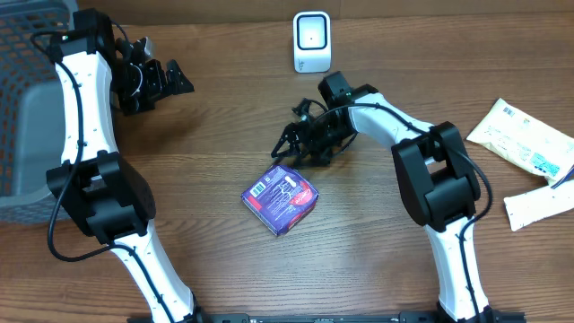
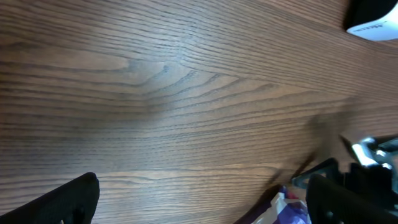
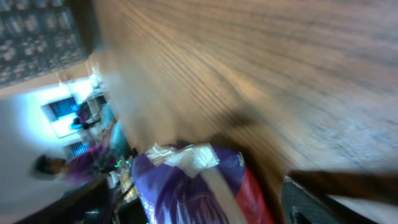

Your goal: Scan the item barcode

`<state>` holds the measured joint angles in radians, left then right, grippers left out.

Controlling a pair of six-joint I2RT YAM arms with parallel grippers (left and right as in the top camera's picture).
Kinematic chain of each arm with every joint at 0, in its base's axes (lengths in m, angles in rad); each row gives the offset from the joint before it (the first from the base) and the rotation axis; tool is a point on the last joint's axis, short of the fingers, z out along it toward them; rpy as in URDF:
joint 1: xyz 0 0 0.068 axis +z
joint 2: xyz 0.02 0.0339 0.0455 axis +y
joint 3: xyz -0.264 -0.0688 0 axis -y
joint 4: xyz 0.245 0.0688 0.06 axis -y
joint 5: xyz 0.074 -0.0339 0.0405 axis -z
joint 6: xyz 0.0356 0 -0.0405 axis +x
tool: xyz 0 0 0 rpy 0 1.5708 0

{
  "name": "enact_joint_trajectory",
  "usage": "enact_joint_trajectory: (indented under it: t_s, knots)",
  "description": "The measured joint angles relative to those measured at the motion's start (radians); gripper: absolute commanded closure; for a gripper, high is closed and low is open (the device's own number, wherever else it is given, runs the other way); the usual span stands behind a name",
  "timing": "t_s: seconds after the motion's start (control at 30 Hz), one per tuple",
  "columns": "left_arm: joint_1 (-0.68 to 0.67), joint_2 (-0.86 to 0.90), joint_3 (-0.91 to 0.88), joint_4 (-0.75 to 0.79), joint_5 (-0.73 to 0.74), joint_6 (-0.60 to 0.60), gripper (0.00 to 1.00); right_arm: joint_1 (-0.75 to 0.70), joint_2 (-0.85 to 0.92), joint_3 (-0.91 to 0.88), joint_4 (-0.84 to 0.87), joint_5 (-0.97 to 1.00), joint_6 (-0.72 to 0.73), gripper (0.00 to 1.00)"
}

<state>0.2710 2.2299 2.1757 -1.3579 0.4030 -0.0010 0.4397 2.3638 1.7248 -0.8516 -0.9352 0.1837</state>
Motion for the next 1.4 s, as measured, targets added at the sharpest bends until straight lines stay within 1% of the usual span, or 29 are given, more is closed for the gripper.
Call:
enact_joint_trajectory:
  t_s: [0.17, 0.27, 0.4, 0.5, 0.63, 0.77, 0.87, 0.97, 1.07, 1.23, 1.33, 1.4]
  knots:
    - [0.0, 0.0, 0.0, 0.0, -0.025, 0.0, 0.0, 0.002, -0.011, 0.053, -0.021, 0.122, -0.028, 0.0]
    - [0.0, 0.0, 0.0, 0.0, -0.031, 0.0, 0.0, -0.014, -0.008, 0.129, -0.113, 0.26, -0.038, 0.0]
    - [0.0, 0.0, 0.0, -0.011, -0.035, 0.01, 0.0, -0.066, 0.0, 0.268, -0.301, 0.493, -0.054, 0.0]
    - [0.0, 0.0, 0.0, -0.036, -0.037, 0.038, 0.0, -0.107, -0.008, 0.386, -0.444, 0.589, -0.084, 0.0]
    - [-0.001, 0.0, 0.0, -0.057, 0.007, 0.102, 0.0, -0.152, -0.091, 0.423, -0.616, 0.586, -0.117, 0.0]
    - [-0.01, 0.0, 0.0, -0.056, 0.101, 0.179, 0.0, -0.223, -0.215, 0.425, -0.78, 0.48, -0.137, 0.0]
    - [-0.024, 0.0, 0.0, -0.05, 0.146, 0.214, 0.0, -0.304, -0.285, 0.432, -0.838, 0.404, -0.165, 0.0]
    - [-0.044, 0.0, 0.0, -0.045, 0.172, 0.234, 0.0, -0.371, -0.319, 0.396, -0.834, 0.353, -0.201, 0.0]
    - [-0.058, 0.0, 0.0, -0.045, 0.186, 0.243, 0.0, -0.401, -0.327, 0.256, -0.76, 0.296, -0.23, 0.0]
    - [-0.069, 0.0, 0.0, -0.045, 0.197, 0.245, 0.0, -0.431, -0.315, -0.093, -0.467, 0.241, -0.246, 0.0]
    - [-0.069, 0.0, 0.0, -0.045, 0.196, 0.245, 0.0, -0.441, -0.307, -0.291, -0.32, 0.231, -0.246, 0.0]
    - [-0.068, 0.0, 0.0, -0.045, 0.196, 0.245, 0.0, -0.441, -0.306, -0.397, -0.257, 0.202, -0.25, 0.0]
